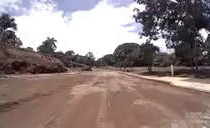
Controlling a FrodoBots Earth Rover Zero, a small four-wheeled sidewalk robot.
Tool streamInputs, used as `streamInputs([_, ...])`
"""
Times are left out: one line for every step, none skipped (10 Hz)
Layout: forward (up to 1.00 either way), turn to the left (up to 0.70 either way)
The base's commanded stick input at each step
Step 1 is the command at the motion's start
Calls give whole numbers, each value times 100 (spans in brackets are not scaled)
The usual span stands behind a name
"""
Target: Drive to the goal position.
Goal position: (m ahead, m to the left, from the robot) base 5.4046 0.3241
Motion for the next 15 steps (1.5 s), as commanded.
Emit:
streamInputs([100, 0])
streamInputs([100, 0])
streamInputs([100, 0])
streamInputs([100, 0])
streamInputs([100, 0])
streamInputs([100, 0])
streamInputs([100, 0])
streamInputs([100, 0])
streamInputs([100, 0])
streamInputs([100, 0])
streamInputs([100, 0])
streamInputs([100, 0])
streamInputs([100, 0])
streamInputs([100, 0])
streamInputs([100, 0])
